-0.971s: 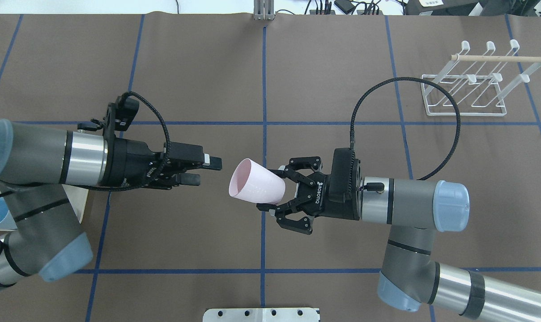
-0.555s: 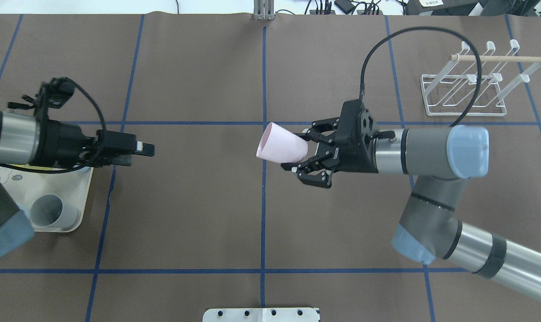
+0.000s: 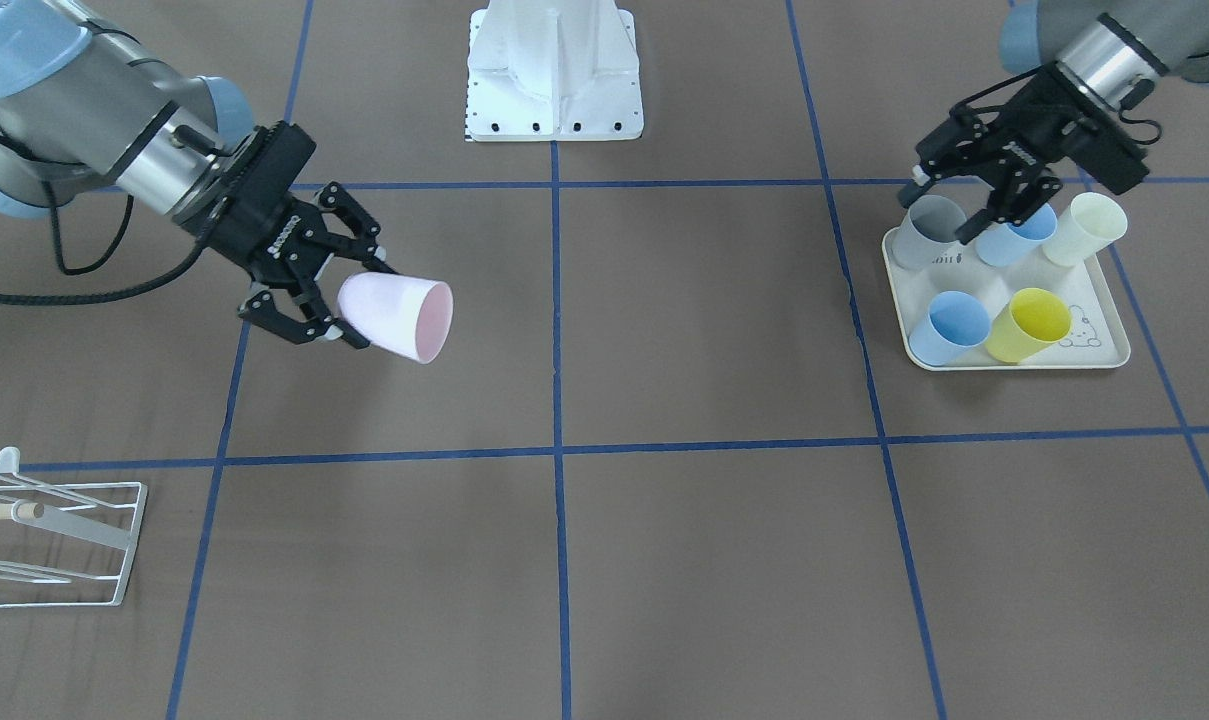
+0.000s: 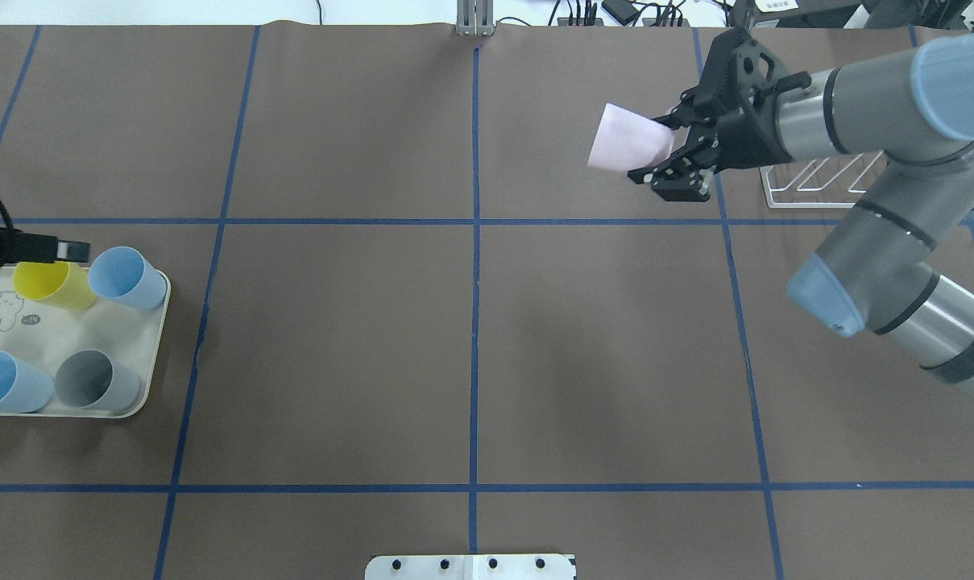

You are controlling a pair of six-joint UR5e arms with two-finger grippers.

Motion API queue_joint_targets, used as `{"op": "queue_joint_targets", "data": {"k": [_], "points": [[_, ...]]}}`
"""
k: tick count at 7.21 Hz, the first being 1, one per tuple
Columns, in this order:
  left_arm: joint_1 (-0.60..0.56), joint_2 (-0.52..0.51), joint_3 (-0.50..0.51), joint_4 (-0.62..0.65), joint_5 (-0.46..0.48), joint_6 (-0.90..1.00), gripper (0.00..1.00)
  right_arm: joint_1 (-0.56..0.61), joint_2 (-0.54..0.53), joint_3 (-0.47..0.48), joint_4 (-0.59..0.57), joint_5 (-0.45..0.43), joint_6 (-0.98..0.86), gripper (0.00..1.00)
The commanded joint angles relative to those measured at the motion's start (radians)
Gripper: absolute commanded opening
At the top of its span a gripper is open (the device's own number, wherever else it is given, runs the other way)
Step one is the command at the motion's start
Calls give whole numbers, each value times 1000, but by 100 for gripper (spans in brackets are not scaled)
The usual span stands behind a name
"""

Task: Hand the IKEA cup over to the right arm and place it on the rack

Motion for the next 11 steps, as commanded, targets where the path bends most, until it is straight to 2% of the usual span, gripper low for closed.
{"op": "queue_joint_targets", "data": {"k": [1, 2, 4, 5, 7, 9, 11], "points": [[-201, 72, -22, 162, -68, 376, 100, 160, -3, 6, -206, -9, -426, 0], [-264, 95, -17, 206, -75, 498, 100, 225, -11, 4, -276, -49, -595, 0], [-279, 110, -15, 215, -75, 547, 100, 293, -2, -6, -430, -272, -1164, 0], [-279, 122, -20, 215, -75, 547, 100, 299, 6, -10, -479, -393, -1351, 0], [-279, 132, -25, 213, -79, 547, 100, 291, -2, -75, -466, -548, -1554, 0], [-280, 132, -23, 213, -90, 545, 100, 255, -23, -138, -407, -607, -1572, 0], [-279, 130, -22, 213, -89, 539, 100, 204, -58, -137, -354, -656, -1555, 0]]}}
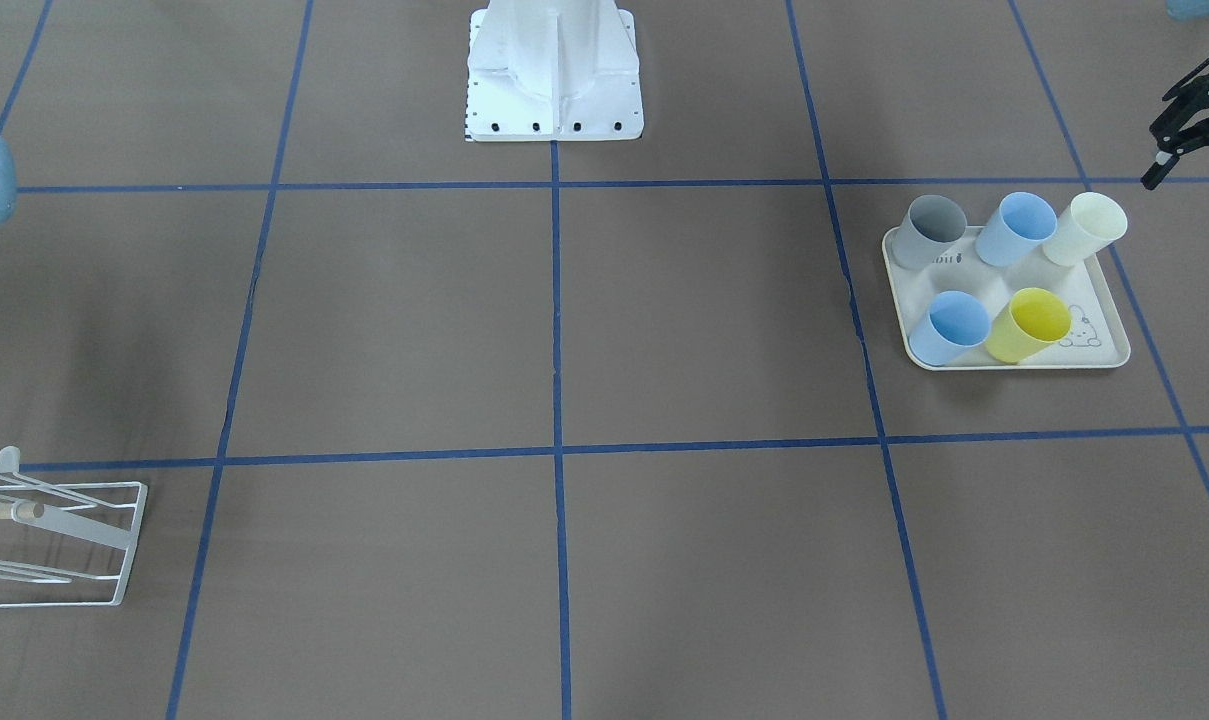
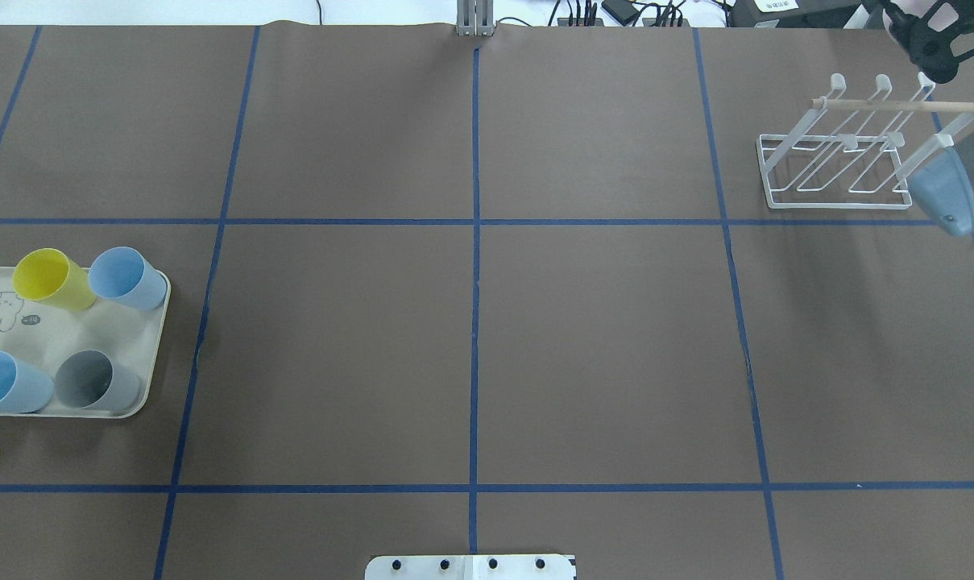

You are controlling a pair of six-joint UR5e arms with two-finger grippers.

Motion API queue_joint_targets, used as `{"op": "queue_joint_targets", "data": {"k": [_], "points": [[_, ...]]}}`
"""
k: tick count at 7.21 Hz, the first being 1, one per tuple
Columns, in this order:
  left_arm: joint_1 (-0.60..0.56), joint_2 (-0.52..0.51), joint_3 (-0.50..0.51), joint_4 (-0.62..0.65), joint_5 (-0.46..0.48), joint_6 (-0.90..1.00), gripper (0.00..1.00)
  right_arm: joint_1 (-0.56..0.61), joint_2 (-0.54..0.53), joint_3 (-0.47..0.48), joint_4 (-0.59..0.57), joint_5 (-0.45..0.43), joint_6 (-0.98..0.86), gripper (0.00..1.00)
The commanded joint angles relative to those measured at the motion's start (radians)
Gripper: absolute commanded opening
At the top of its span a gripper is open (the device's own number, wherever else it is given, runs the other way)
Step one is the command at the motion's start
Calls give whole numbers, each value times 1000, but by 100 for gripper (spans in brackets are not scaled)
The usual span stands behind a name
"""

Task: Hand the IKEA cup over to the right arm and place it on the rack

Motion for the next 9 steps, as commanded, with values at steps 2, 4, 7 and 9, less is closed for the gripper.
{"op": "queue_joint_targets", "data": {"k": [2, 4, 7, 9], "points": [[0, -1, 0, 0, 0, -5, 100, -53, -30, -10, 27, -60, 4, 0], [0, -1, 0, 0, -2, -5, 100, -68, -35, -22, 27, -83, 4, 0], [0, -1, 0, 0, -2, -5, 100, -94, -45, -34, 25, -109, 5, 2], [0, -1, 0, 0, -2, -5, 100, -109, -45, -51, 27, -128, 11, 5]]}}
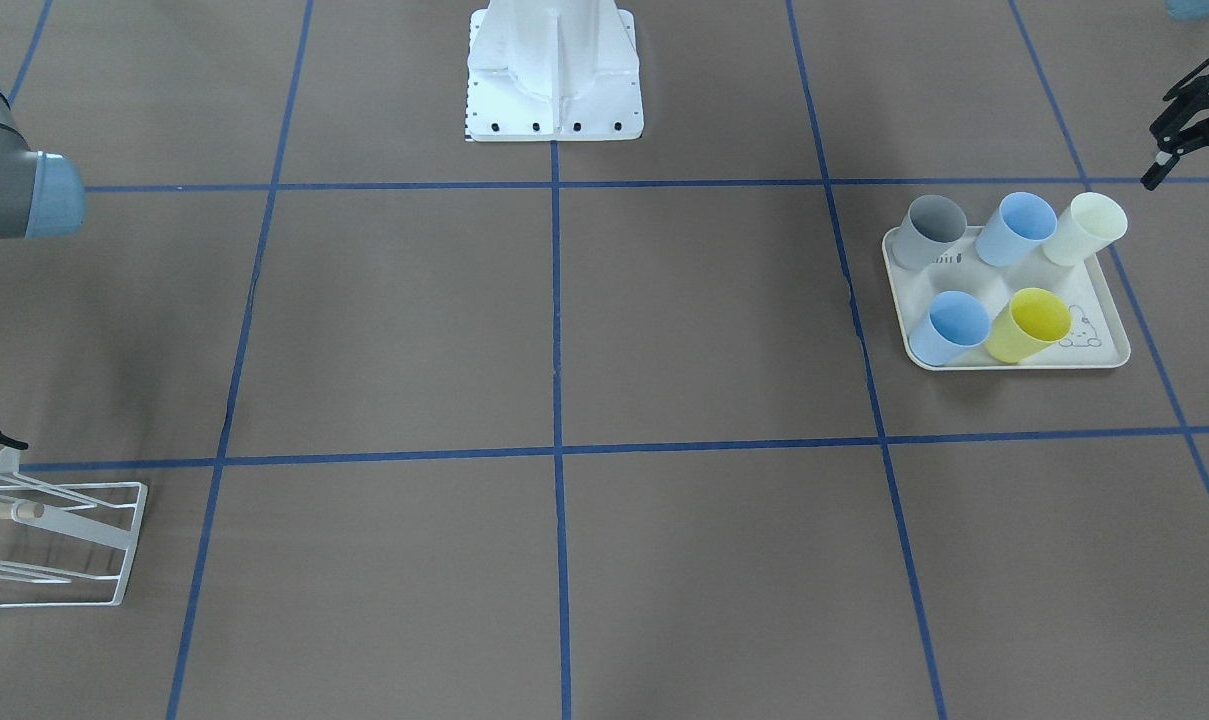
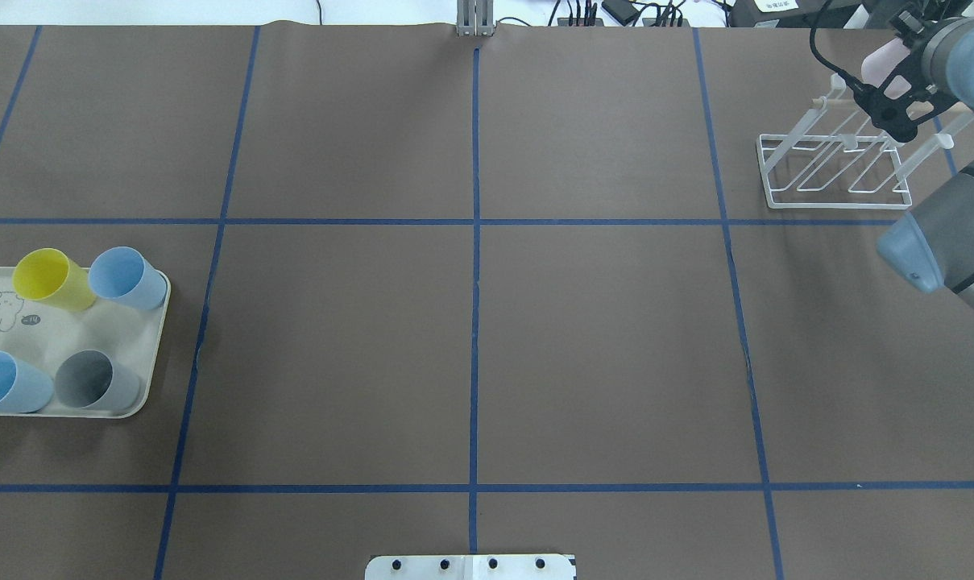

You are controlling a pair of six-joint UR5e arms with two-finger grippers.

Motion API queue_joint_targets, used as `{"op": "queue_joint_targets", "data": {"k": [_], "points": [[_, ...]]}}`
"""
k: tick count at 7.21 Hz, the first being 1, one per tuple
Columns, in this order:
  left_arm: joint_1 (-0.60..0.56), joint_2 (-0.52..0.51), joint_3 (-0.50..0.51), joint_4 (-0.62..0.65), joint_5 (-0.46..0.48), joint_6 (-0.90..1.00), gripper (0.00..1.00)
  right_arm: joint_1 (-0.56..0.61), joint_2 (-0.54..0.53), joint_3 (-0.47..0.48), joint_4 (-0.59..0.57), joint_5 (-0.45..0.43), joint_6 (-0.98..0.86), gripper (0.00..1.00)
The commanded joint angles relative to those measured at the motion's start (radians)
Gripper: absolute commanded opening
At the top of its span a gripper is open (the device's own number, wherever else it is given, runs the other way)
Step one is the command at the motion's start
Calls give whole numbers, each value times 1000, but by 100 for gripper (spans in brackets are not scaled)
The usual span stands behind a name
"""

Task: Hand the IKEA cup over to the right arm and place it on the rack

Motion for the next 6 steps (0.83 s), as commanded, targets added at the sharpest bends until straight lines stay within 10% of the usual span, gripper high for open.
{"op": "queue_joint_targets", "data": {"k": [1, 6], "points": [[0, 0, 0, 0, 0, 0, 100, -25, 0, -25, 1, -36, -3, 16], [2, -9, 3, 0, 1, -3, 100, -62, 1, -32, 1, -108, -2, 98]]}}
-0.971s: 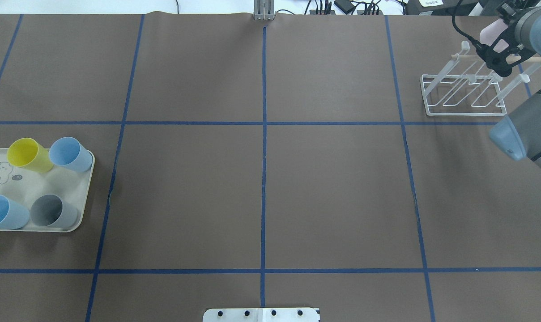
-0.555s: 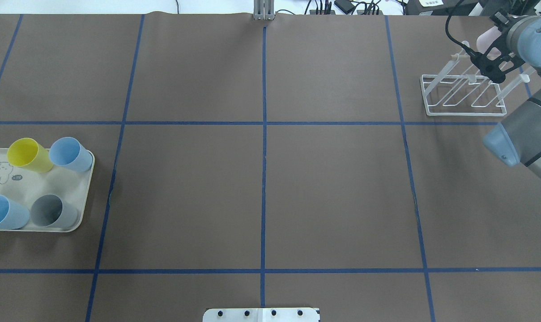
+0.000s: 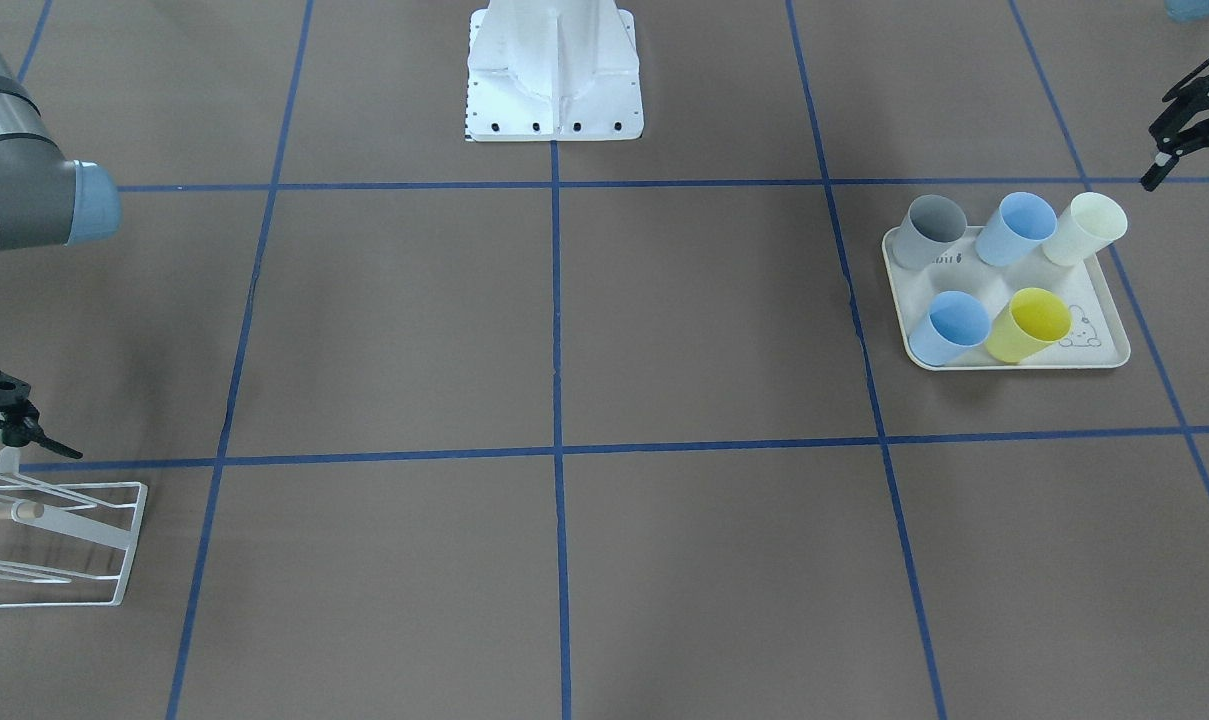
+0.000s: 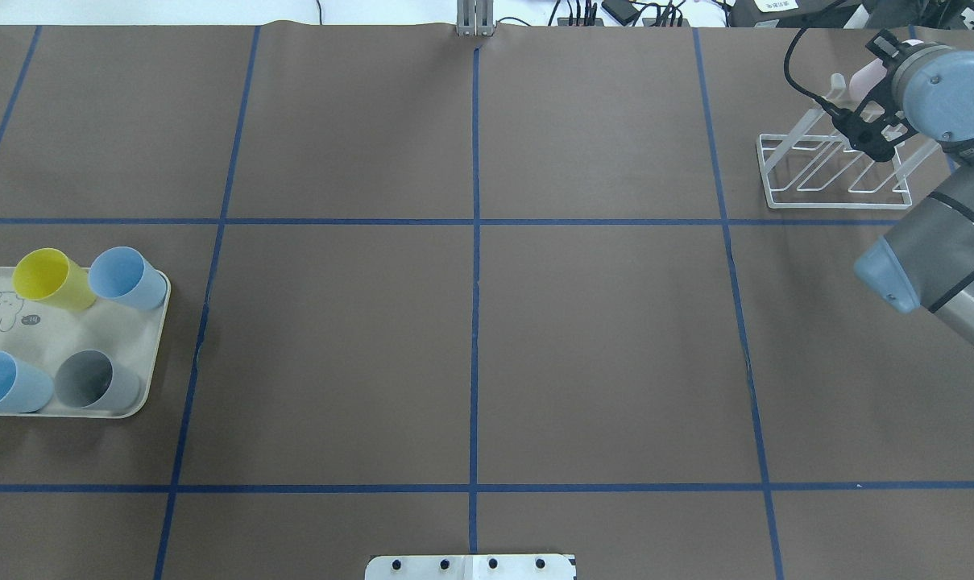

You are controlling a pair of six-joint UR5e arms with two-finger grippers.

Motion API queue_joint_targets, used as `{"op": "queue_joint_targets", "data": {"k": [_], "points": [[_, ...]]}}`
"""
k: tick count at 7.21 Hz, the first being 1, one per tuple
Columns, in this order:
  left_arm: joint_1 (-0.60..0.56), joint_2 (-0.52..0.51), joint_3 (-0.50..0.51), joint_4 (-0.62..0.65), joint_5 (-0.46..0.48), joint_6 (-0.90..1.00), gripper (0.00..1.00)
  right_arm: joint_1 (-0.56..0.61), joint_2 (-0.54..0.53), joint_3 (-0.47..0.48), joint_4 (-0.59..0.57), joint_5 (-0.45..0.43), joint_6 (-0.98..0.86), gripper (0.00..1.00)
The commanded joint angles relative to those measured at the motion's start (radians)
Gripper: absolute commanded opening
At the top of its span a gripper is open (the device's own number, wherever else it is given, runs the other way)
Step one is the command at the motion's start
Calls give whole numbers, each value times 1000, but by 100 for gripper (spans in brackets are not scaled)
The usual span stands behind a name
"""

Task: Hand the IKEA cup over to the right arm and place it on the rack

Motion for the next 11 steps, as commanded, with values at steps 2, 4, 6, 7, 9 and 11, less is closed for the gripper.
{"op": "queue_joint_targets", "data": {"k": [2, 4, 6, 7, 9, 11], "points": [[0, -9, 7, 2, 0, 0, 100, -4, 3, 1, 0, -10, 4, 98], [0, -11, 12, 2, 9, 0, 100, -4, 29, 83, -5, 8, 37, 99], [0, -15, 42, -9, 14, 7, 100, -3, 15, 177, -5, 173, 473, 99], [2, -17, 43, -9, 47, 4, 100, -7, 3, 244, -14, 247, 745, 99], [5, -43, 96, -15, 98, 3, 100, -50, -26, 357, -9, 412, 1153, 99], [11, -61, 124, -18, 158, -32, 100, -157, -26, 421, -2, 453, 1512, 100]]}}
